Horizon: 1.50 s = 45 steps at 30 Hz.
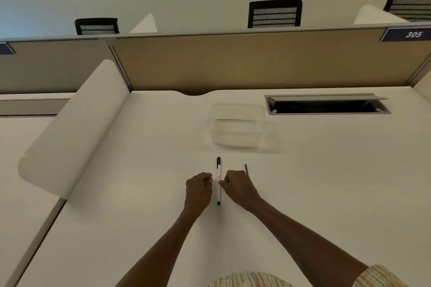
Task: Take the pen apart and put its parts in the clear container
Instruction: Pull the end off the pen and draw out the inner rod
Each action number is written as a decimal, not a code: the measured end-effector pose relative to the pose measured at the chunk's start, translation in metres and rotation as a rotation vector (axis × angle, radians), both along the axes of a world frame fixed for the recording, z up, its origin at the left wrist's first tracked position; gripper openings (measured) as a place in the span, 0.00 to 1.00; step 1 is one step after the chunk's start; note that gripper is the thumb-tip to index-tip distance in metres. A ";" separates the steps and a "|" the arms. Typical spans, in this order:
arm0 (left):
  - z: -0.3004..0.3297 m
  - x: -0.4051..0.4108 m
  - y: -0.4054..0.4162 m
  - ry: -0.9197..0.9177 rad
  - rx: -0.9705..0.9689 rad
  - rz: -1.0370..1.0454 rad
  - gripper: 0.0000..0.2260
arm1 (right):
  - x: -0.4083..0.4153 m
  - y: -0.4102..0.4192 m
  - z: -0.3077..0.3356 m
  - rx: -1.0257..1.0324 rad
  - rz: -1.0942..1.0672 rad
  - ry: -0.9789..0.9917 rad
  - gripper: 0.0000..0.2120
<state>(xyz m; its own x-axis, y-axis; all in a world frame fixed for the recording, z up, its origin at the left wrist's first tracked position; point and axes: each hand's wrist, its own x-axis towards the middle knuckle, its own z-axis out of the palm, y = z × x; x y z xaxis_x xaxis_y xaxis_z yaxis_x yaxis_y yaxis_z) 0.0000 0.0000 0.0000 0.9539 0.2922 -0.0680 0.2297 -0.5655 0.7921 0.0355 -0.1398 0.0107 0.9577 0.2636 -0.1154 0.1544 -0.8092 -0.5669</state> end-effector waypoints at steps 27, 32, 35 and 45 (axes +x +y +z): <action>0.016 0.010 -0.008 0.157 -0.474 0.047 0.12 | -0.007 0.014 0.029 -0.040 0.009 0.003 0.16; 0.040 0.014 -0.009 0.127 -0.888 0.147 0.05 | -0.001 0.013 0.050 -0.054 0.024 -0.121 0.12; 0.054 0.016 -0.010 0.068 -0.936 0.169 0.05 | 0.001 0.012 0.058 -0.032 0.025 -0.213 0.13; 0.081 0.012 -0.012 -0.058 -1.046 0.279 0.07 | -0.007 -0.006 0.069 0.403 -0.045 0.139 0.13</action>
